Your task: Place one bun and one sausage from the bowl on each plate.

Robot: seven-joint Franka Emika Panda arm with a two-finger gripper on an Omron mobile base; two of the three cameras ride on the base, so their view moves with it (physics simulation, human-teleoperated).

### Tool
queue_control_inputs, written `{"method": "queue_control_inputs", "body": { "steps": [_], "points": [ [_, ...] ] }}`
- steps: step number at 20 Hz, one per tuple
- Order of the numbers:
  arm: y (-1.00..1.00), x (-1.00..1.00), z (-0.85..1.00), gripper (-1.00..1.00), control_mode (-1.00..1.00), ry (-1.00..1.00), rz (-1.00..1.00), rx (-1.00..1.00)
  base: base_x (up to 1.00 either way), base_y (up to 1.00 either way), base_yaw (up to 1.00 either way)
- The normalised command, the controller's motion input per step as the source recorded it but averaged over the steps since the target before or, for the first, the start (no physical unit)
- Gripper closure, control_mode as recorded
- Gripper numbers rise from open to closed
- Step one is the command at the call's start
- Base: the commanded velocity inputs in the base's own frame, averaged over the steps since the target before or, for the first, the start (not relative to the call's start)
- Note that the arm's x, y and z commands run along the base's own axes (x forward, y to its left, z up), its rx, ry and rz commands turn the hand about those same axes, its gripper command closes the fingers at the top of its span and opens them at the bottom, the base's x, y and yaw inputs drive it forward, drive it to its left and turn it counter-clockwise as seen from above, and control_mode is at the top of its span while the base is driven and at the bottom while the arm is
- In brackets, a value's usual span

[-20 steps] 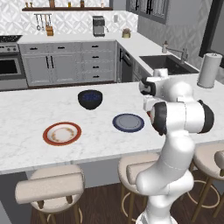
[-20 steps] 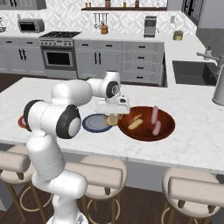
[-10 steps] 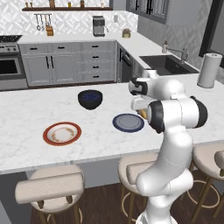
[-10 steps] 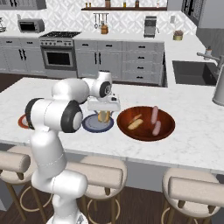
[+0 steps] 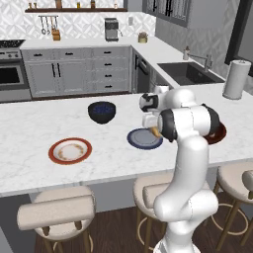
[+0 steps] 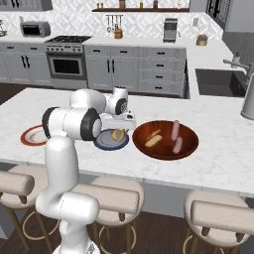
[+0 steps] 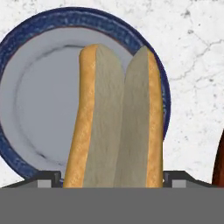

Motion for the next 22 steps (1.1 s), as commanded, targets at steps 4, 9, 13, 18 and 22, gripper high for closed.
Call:
{"method": "queue_control_inputs", "body": {
  "steps": [4, 9, 13, 18, 22],
  "points": [
    [0.16, 0.08, -0.32, 1.0, -1.0, 0.0, 0.0, 0.0, 0.0, 0.0, 0.0],
    [0.03, 0.08, -0.07, 1.0, -1.0, -0.02, 0.0, 0.0, 0.0, 0.0, 0.0],
    [0.0, 0.0, 0.0, 1.0, -1.0, -0.01, 0.0, 0.0, 0.0, 0.0, 0.0],
    [0.0, 0.0, 0.0, -1.0, -1.0, 0.0, 0.0, 0.0, 0.0, 0.0, 0.0],
    [0.0, 0.0, 0.0, -1.0, -1.0, 0.0, 0.0, 0.0, 0.0, 0.0, 0.0]
  ]
}}
